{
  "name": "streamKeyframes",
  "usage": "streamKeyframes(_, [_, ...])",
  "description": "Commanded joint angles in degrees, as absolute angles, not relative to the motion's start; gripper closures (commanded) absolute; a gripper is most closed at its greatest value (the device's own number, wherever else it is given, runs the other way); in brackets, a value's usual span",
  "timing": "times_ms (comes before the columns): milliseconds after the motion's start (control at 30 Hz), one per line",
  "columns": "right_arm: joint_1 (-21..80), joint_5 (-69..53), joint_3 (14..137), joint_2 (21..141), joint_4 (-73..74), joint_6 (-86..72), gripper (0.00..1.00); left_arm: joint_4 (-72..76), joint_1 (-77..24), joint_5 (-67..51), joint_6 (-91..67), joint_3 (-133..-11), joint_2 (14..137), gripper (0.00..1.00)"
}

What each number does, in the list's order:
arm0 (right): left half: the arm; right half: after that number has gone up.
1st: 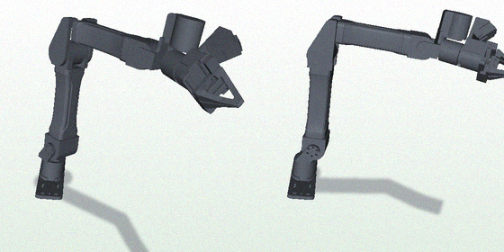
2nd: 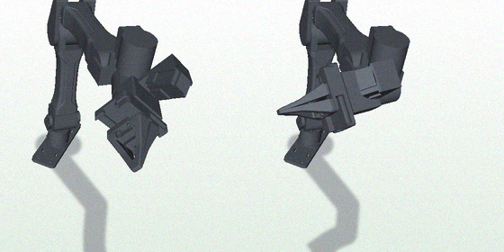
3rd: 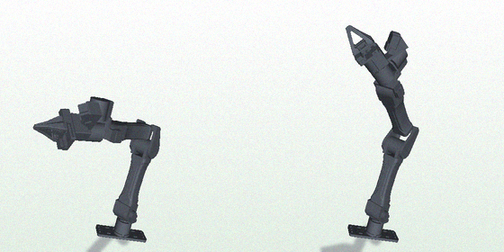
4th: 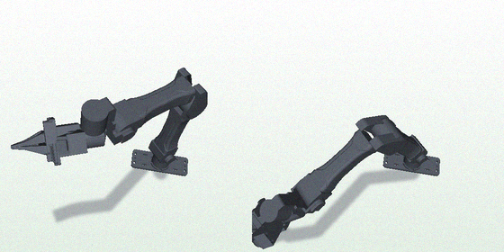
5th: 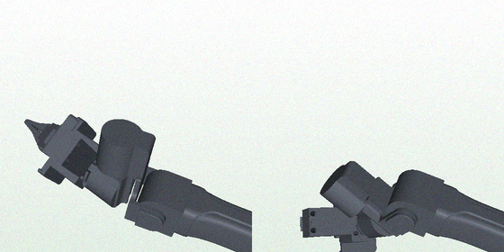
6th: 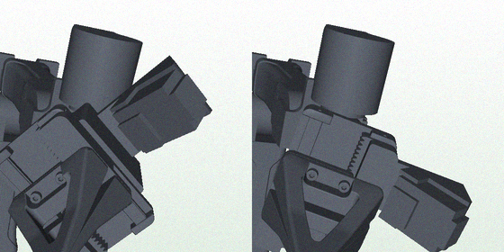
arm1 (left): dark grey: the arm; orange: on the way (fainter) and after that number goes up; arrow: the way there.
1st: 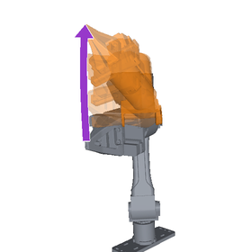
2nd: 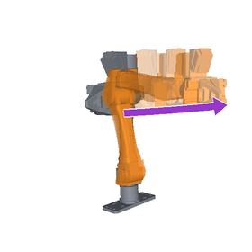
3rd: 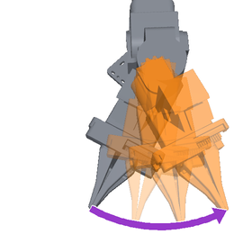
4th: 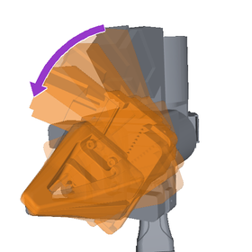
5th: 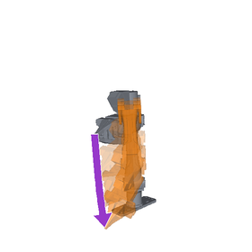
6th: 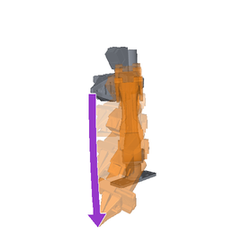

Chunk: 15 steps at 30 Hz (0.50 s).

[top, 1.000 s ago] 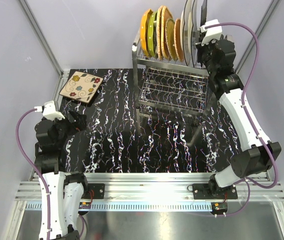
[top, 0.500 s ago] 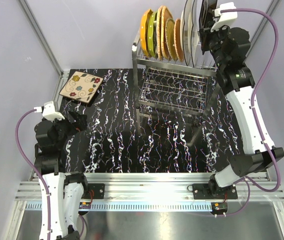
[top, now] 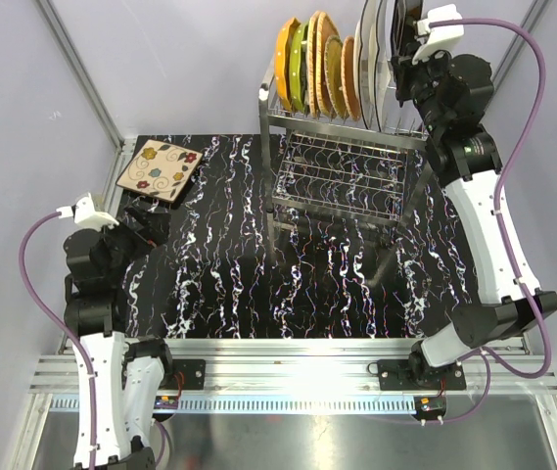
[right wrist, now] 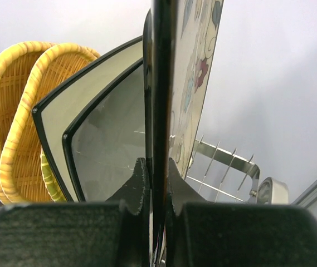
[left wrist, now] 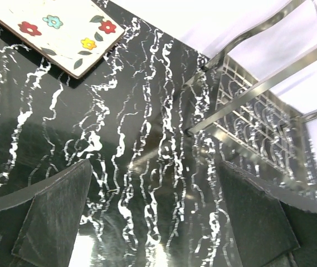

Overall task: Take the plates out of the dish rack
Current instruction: Grab a plate with the right arm

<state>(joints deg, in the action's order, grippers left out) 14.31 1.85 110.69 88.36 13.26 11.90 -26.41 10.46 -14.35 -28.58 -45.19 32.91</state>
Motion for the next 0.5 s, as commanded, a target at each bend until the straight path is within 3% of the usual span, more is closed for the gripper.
streamKeyframes(0, [14.5,0.44,111.81,79.73,-1.93,16.34,1.0,-24.26,10.63,-16.52,-32.95,-48.43,34.19,0.01])
streamKeyframes(467, [14.5,-2.98,102.31,68.74,-2.81,25.82,1.0,-17.59,10.55,-28.99,-38.49,-48.43,36.65,0.01])
